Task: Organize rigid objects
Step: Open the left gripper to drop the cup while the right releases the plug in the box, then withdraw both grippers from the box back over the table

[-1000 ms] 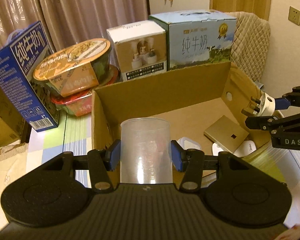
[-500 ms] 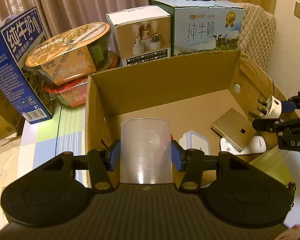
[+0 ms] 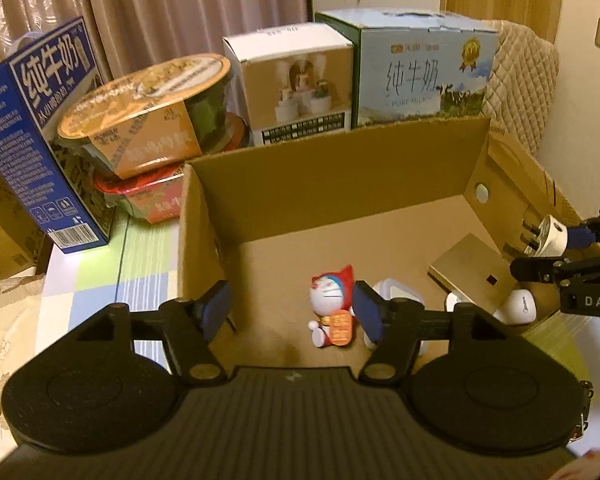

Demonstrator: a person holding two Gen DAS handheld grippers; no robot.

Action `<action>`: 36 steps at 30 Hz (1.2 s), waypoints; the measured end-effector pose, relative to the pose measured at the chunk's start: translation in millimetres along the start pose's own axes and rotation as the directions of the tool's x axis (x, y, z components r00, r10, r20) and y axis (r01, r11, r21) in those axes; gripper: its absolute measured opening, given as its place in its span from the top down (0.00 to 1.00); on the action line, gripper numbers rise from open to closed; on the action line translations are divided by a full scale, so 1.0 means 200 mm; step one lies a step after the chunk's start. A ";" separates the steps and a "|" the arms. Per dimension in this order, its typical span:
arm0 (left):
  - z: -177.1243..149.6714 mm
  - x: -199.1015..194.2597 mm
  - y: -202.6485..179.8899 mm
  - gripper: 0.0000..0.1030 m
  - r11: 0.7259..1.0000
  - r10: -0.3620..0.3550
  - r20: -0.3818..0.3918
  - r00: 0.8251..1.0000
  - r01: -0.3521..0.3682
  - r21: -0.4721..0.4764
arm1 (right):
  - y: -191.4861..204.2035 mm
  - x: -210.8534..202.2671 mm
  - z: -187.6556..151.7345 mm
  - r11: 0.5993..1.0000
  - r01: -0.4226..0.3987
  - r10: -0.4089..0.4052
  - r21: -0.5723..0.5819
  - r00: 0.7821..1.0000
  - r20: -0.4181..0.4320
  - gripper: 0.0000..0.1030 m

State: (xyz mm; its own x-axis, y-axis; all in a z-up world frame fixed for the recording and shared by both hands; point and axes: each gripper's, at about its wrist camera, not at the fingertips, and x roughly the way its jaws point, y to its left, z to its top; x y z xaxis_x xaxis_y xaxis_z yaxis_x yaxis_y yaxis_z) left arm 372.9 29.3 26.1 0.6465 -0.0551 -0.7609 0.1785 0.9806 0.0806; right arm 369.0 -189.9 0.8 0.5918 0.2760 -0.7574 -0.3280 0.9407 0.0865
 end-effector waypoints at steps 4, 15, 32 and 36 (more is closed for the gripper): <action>0.00 -0.05 0.01 0.38 1.000 0.000 0.023 1.000 0.000 -0.009 | -0.03 0.01 0.00 0.999 -0.019 0.020 0.042 1.000 -0.016 0.58; -0.02 -0.12 0.00 0.36 1.000 -0.009 0.050 0.999 0.010 -0.009 | -0.04 0.03 0.02 0.996 -0.043 0.044 0.078 0.999 -0.002 0.57; -0.29 -0.52 -0.11 0.27 0.995 -0.015 0.111 0.994 0.025 -0.092 | -0.12 -0.58 -0.16 0.980 -0.053 0.013 0.192 0.979 0.203 0.34; -0.42 -0.64 -0.17 0.26 0.991 -0.018 0.106 0.994 0.032 -0.127 | -0.10 -0.76 -0.36 0.979 -0.030 -0.011 0.201 0.980 0.199 0.30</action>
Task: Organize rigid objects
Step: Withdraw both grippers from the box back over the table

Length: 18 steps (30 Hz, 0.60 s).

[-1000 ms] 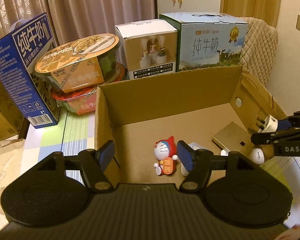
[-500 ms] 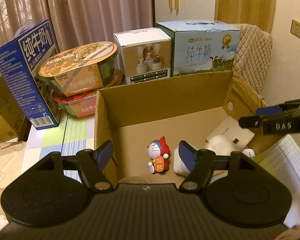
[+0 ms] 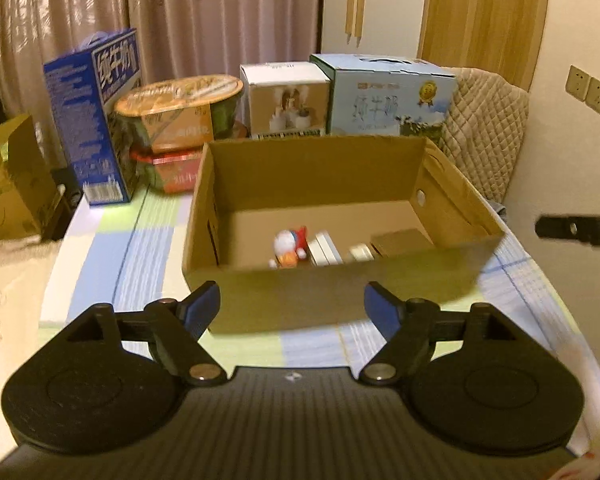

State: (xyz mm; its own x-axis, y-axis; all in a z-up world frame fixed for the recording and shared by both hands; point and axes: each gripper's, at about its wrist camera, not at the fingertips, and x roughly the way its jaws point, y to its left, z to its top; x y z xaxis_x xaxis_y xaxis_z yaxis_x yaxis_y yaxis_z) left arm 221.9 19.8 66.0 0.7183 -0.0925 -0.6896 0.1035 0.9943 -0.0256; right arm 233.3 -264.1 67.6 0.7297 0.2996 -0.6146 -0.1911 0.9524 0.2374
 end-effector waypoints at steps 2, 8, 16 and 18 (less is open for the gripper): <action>-0.07 -0.06 -0.03 0.24 1.000 -0.008 -0.006 1.000 0.007 -0.014 | 0.00 -0.08 -0.09 1.000 0.007 -0.007 0.002 1.000 -0.009 0.29; -0.28 -0.25 -0.16 0.16 0.999 -0.036 -0.022 0.999 0.036 -0.008 | 0.01 -0.32 -0.35 1.000 0.030 -0.030 -0.002 0.999 -0.043 0.27; -0.48 -0.39 -0.32 0.06 0.997 -0.058 -0.045 0.997 0.060 0.039 | 0.04 -0.54 -0.57 0.999 0.042 -0.044 -0.033 0.997 -0.062 0.24; -0.52 -0.41 -0.34 0.04 0.997 -0.058 -0.053 0.997 0.060 0.046 | 0.05 -0.56 -0.60 0.999 0.036 -0.039 -0.033 0.996 -0.078 0.23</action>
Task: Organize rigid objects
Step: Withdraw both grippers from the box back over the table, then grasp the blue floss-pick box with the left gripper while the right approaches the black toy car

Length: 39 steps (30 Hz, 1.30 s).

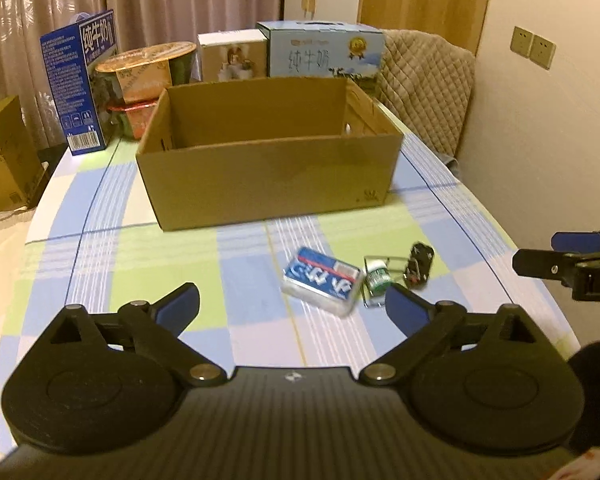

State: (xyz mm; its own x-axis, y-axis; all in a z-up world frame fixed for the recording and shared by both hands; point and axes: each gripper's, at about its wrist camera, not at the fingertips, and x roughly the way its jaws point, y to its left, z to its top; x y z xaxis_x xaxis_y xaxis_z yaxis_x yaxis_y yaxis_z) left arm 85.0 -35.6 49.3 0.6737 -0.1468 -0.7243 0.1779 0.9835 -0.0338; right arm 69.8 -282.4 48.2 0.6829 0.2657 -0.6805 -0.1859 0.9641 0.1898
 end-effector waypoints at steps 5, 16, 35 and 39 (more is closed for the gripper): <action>-0.07 -0.02 -0.05 0.01 1.000 0.005 -0.007 1.000 -0.005 0.020 | 0.00 -0.04 -0.07 1.000 0.000 0.000 0.006 1.000 -0.015 0.22; -0.13 0.01 -0.05 0.01 0.999 0.005 -0.041 0.999 -0.003 0.043 | -0.06 -0.04 -0.12 0.999 0.016 -0.015 0.041 0.999 -0.034 0.22; -0.12 0.36 0.00 0.01 0.991 -0.055 -0.064 0.996 0.062 0.118 | -0.17 0.19 -0.12 0.997 0.037 -0.031 0.062 0.996 -0.089 0.22; -0.11 0.47 0.00 0.01 0.984 -0.076 -0.070 0.995 0.087 0.156 | -0.19 0.29 -0.11 0.997 0.033 -0.025 0.068 0.993 -0.115 0.22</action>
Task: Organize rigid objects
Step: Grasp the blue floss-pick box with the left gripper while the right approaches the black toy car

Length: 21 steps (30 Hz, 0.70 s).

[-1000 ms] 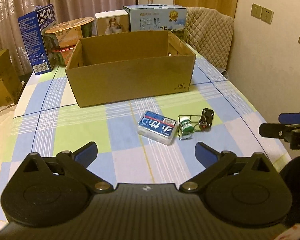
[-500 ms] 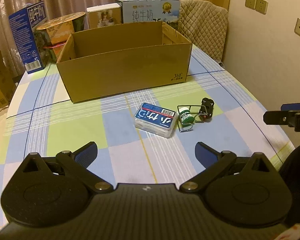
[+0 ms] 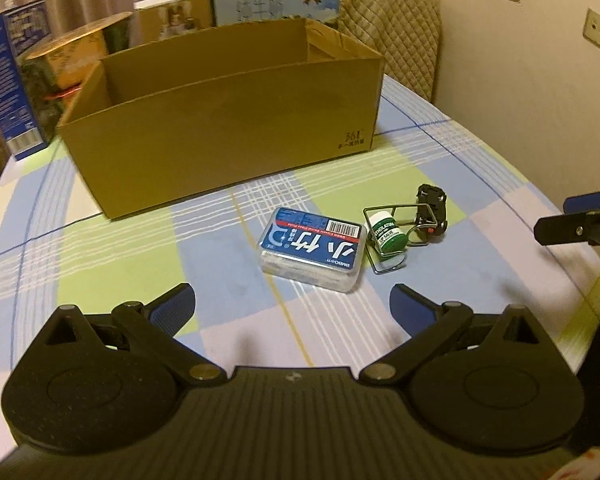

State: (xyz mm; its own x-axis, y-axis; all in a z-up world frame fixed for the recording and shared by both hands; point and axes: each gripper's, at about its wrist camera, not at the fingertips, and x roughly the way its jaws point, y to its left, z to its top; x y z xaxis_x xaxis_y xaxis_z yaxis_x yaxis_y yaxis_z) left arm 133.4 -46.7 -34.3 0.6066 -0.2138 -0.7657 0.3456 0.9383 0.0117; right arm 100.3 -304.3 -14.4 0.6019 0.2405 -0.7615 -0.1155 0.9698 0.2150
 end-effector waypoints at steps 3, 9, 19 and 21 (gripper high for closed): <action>0.02 0.07 0.00 0.01 0.999 -0.024 0.003 1.000 0.024 0.034 | 0.00 0.07 0.02 1.000 -0.002 0.002 -0.009 1.000 -0.016 0.22; 0.06 0.22 0.00 0.01 0.991 -0.070 -0.016 0.997 0.071 0.115 | 0.01 0.20 0.04 0.999 -0.006 0.004 -0.053 0.999 -0.038 0.22; 0.09 0.41 0.00 0.10 0.968 -0.114 -0.089 0.989 0.131 0.215 | 0.00 0.36 0.06 0.994 -0.018 0.009 -0.108 0.997 -0.078 0.22; 0.10 0.44 0.00 0.12 0.967 -0.120 -0.095 0.988 0.138 0.215 | 0.00 0.38 0.06 0.992 -0.021 0.010 -0.125 0.996 -0.086 0.22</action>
State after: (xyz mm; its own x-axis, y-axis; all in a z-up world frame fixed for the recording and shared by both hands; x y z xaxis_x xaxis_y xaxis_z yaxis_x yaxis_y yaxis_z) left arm 201.8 -70.4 -88.8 0.4898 -0.2983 -0.8192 0.5722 0.8190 0.0439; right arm 156.7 -285.6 -64.9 0.5309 0.2527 -0.8089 -0.2257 0.9622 0.1524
